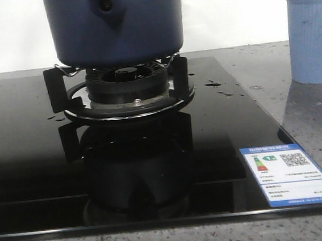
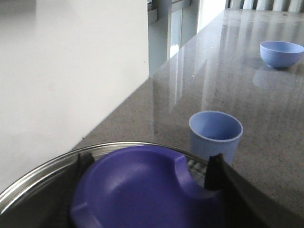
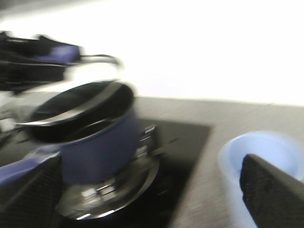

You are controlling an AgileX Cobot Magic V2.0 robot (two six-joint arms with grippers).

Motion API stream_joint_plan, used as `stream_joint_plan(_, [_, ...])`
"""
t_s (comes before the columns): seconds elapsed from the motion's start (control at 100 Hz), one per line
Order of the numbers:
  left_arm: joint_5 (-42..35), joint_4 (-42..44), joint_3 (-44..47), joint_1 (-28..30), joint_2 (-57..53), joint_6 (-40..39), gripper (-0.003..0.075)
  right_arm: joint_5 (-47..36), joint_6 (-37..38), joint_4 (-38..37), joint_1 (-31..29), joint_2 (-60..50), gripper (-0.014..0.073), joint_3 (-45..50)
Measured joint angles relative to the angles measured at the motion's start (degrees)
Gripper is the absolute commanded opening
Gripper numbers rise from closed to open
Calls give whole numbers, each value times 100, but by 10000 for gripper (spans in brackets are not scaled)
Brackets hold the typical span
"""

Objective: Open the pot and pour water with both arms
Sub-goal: 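Reach the right gripper to the light-blue ribbed cup and grasp it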

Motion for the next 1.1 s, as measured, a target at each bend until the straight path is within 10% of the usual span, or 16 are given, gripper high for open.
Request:
stream_joint_plan(0.3, [-60,-51,0,294,-754,-242,274,-669,-7,-1365,0,119,665,111])
stream_joint_plan(1.1, [-58,-63,0,294,-962,-278,274,-3483,-6,-858,937,2400,665,841])
